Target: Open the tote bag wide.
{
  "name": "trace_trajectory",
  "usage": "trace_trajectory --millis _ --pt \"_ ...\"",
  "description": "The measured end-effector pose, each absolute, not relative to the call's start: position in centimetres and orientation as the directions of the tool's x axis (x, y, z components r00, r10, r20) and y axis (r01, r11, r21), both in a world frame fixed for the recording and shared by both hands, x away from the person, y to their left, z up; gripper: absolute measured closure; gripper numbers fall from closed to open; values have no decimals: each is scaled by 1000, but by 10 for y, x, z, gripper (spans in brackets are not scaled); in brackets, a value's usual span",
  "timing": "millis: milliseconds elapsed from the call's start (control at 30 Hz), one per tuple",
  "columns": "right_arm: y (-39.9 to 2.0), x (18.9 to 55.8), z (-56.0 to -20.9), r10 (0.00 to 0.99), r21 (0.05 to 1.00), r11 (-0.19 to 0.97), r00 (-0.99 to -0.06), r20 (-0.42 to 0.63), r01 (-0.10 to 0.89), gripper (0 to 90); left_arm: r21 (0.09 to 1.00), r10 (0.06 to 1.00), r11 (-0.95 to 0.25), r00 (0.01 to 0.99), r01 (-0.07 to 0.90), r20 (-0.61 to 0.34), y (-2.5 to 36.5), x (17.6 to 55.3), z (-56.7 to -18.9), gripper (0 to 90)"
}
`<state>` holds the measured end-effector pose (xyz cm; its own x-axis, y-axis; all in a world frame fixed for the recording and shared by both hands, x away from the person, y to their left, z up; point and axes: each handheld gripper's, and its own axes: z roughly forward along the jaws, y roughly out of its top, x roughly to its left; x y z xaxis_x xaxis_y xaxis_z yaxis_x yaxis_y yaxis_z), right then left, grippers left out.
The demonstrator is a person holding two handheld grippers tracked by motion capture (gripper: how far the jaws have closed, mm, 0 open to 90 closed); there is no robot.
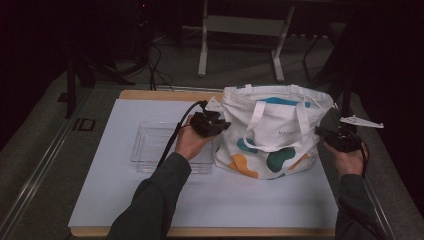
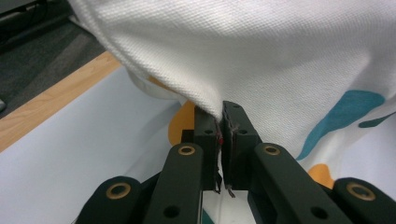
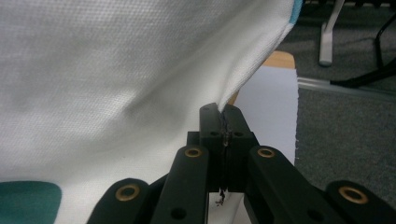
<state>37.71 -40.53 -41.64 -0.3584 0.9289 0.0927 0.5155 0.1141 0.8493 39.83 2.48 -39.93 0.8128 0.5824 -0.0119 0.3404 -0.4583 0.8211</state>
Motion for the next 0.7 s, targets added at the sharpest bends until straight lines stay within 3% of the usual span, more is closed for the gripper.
trace_trajectory --millis 700 --pt "-404 328 -397 915 887 216 -402 -37 409 892 834 528 -500 846 235 78 27 362 -384 858"
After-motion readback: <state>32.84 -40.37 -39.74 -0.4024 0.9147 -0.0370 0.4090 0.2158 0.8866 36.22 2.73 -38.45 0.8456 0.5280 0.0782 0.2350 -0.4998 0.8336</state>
